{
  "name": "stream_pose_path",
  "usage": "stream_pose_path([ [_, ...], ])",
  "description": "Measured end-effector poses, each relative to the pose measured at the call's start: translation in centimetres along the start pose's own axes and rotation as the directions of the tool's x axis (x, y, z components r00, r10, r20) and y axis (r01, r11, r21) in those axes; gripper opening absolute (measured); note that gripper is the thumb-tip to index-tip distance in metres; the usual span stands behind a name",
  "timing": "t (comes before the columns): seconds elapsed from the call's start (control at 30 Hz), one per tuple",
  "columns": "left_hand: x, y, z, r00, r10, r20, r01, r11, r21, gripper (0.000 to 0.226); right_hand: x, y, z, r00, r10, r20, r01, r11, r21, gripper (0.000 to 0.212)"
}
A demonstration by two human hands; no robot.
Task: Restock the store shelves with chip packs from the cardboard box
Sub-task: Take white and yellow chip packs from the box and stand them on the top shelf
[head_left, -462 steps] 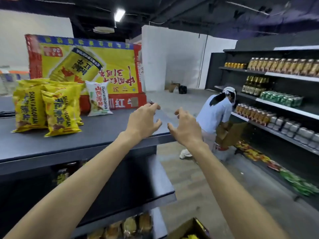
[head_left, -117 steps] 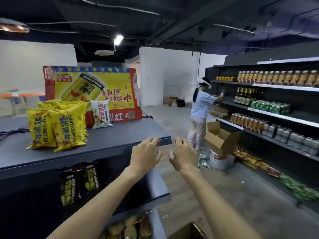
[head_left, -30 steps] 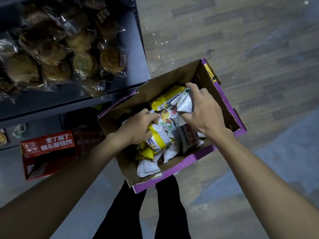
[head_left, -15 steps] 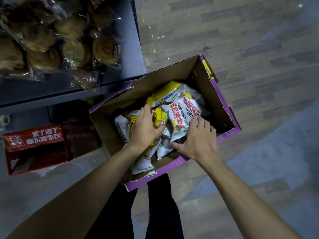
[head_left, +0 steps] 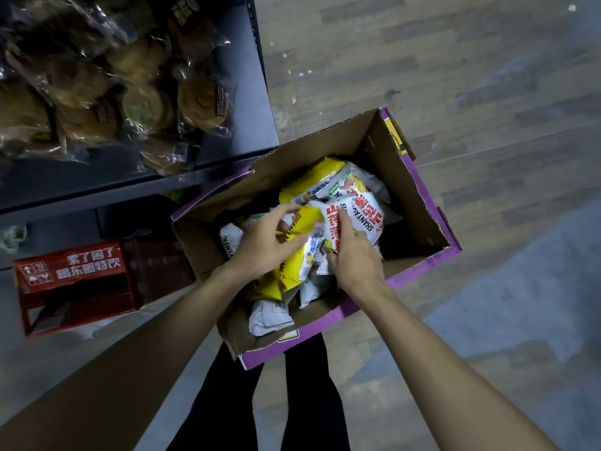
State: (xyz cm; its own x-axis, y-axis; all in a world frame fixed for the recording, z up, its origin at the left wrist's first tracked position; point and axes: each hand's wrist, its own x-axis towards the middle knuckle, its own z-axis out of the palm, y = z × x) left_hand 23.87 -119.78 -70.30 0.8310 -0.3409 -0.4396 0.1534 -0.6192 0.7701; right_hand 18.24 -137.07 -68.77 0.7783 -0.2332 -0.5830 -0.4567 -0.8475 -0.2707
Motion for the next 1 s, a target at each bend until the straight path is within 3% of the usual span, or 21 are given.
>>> stream_pose_path([
  [0.07, -0.2, 0.8, -1.1, 0.999, 0.010, -0.030, -0.012, 0.996, -0.088, 0.042, -0.2, 0.2, -0.6, 1.000, -0.024, -0.011, 0.025, 0.999, 0.024, 0.081],
  [0.13, -0.3, 1.4, -2.1, 0.993, 0.016, -0.115, -0.019, 0.999, -0.026, 0.045, -0.3, 0.7, -1.5, 0.993, -0.059, -0.102, 0.060, 0.998, 0.014, 0.082],
  [0.23, -0.9, 1.7, -2.6, 0.973, 0.007, -0.232, 0.078, 0.930, 0.358, 0.050, 0.0, 1.2, -2.6, 0.985, -0.004, -0.173, 0.011, 0.999, 0.037, 0.077],
  [0.33, -1.6, 0.3, -1.2, 0.992, -0.054, -0.110, 0.112, 0.766, 0.633, 0.074, 0.8, 1.5, -2.4, 0.993, 0.119, -0.010, -0.120, 0.986, -0.116, 0.074],
  [0.43, -2.1, -0.7, -0.1, 0.993, -0.102, 0.051, 0.046, 0.766, 0.641, 0.090, 1.0, 1.3, -1.6, 0.986, 0.166, 0.014, -0.163, 0.980, -0.117, 0.077],
  [0.57, -3.0, -0.2, 0.4, 0.993, -0.079, 0.086, -0.001, 0.735, 0.678, 0.086, 1.5, 1.1, -0.6, 0.992, 0.130, -0.003, -0.130, 0.989, -0.064, 0.081],
  [0.73, -1.3, 0.8, 1.0, 0.975, -0.206, 0.082, 0.096, 0.727, 0.680, 0.092, 2.9, 1.0, 0.3, 0.987, 0.153, 0.056, -0.150, 0.987, -0.066, 0.086],
  [0.87, 1.6, 1.8, 2.4, 0.928, -0.349, 0.128, 0.148, 0.662, 0.735, 0.097, 3.2, 1.0, 0.5, 0.975, 0.196, 0.101, -0.187, 0.978, -0.087, 0.093],
  [1.0, 2.9, 2.1, 3.1, 0.902, -0.406, 0.147, 0.142, 0.601, 0.787, 0.095, 3.2, 1.3, 0.9, 0.981, 0.173, 0.088, -0.164, 0.981, -0.105, 0.095],
])
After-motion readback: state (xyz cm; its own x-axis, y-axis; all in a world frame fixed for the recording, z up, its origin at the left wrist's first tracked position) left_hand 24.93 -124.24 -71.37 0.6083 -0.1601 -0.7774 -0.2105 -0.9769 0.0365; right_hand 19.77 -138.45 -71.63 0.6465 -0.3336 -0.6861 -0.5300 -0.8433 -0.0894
